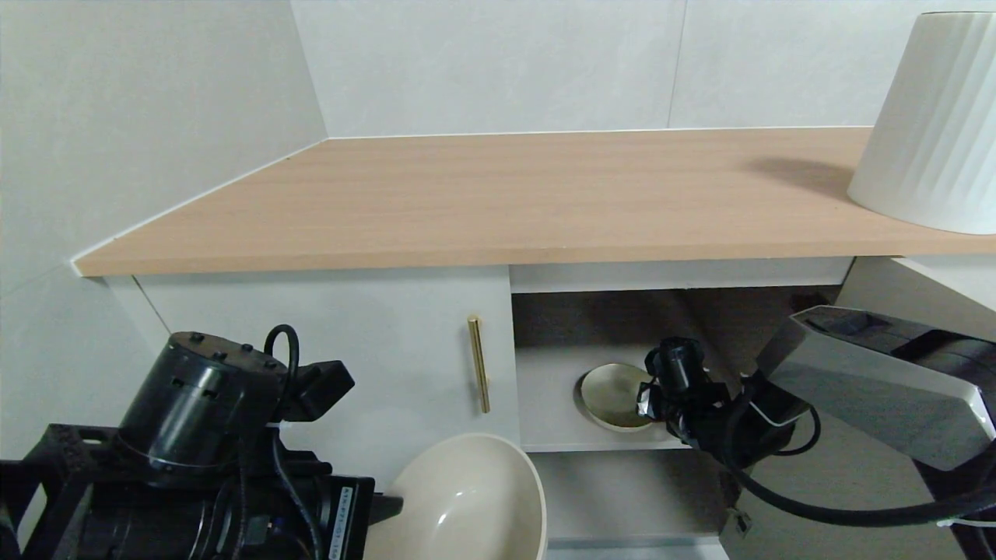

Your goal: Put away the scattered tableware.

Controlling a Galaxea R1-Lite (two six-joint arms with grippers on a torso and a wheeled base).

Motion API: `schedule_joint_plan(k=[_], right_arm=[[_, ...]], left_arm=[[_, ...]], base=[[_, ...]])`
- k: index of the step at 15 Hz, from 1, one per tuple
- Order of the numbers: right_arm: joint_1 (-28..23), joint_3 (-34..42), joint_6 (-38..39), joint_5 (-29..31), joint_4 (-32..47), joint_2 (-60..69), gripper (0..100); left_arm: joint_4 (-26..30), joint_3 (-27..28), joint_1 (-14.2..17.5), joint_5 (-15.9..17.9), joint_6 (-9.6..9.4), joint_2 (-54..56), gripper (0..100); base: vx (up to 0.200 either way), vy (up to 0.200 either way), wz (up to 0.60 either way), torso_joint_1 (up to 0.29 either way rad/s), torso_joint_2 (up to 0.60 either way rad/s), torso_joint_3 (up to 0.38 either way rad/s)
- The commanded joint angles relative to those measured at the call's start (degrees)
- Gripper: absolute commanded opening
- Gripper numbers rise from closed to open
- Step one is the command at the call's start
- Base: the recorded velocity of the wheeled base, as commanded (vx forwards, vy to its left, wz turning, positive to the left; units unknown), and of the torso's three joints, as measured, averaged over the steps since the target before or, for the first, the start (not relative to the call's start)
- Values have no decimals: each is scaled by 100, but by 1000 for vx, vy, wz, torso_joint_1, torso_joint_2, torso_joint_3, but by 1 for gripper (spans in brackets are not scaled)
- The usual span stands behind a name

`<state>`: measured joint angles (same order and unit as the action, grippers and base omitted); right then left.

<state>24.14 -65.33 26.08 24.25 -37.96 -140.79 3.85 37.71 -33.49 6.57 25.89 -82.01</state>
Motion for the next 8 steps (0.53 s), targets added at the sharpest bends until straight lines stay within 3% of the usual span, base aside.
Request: schedule_joint_plan(k=[1,4,5,8], right_arm=[[3,-6,-6,1,-10,-1,0],[3,3,-6,1,-1,25,0],[12,3,-15,1,-1,34,100],[12,11,-32,1,-10,34,100]], left_arm=[[1,0,0,2,3,-70,0],[1,0,0,-7,3,-87,0],[1,0,0,-7,3,-87,0],[1,0,0,-33,12,-184,0]], base=[[0,0,0,0,0,0],[0,0,0,0,0,0],[0,0,0,0,0,0],[0,0,0,0,0,0]])
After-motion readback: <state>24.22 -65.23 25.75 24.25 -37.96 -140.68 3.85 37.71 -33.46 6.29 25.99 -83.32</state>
